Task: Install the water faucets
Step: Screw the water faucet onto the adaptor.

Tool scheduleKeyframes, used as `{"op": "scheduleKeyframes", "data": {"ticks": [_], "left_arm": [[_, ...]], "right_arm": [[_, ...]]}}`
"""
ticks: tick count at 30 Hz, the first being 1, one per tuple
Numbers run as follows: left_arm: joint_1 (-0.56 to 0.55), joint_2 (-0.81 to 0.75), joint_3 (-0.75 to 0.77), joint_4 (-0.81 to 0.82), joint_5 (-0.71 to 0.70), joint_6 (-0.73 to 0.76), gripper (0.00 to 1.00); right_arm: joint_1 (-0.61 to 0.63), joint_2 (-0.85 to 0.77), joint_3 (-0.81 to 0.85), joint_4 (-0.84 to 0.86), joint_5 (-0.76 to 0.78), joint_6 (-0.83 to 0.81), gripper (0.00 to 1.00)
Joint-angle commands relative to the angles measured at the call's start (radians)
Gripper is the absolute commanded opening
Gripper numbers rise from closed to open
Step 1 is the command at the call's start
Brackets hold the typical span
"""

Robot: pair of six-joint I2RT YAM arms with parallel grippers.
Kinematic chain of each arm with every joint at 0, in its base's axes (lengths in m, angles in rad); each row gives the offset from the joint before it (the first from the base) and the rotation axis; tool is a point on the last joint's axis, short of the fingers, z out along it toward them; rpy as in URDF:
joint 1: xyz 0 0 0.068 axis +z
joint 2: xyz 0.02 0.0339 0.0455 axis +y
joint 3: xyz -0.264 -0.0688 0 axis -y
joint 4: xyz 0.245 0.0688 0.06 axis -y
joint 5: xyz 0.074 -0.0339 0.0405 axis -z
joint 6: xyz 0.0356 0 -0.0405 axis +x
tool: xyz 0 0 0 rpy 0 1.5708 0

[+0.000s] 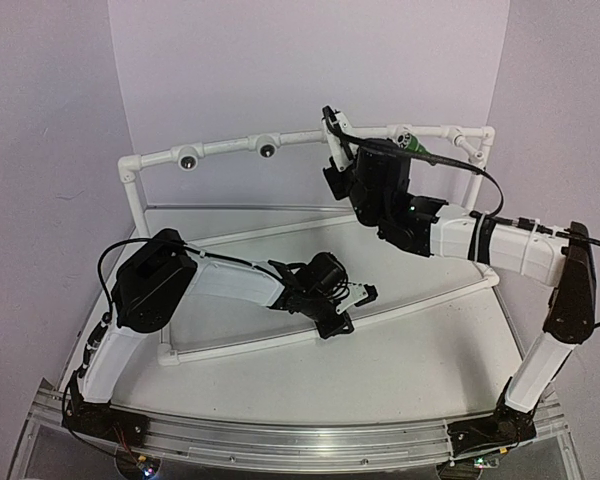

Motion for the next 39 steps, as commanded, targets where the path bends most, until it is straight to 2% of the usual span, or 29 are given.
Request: {"op": "scheduleKeyframes", "data": {"ticks": [1, 8, 17, 32, 39], "left_arm": [[-0.047, 0.086, -0.064, -0.259, 0.191, 0.036, 0.0], [-0.047, 0.088, -0.063, -0.259, 0.197, 0.036, 0.0], [-0.047, 0.09, -0.062, -0.261, 0.198, 0.035, 0.0], [-0.047, 0.094, -0.058, -0.265, 0.197, 0.032, 0.0], [-0.047, 0.093, -0.056, -0.265, 0.208, 0.032, 0.0]], "right_arm": [[-0.032, -0.025, 0.131, -0.068, -0.098, 0.159, 0.0], [-0.055, -0.047, 0.236, -0.234, -0.156, 0.284, 0.0], [-0.144, -0.076, 0.185, -0.286, -0.25, 0.527, 0.0], [-0.157, -0.015, 0.021, 0.03, -0.27, 0.922, 0.0], [-0.179, -0.029, 0.036, 0.099, -0.306, 1.043, 0.0]]}}
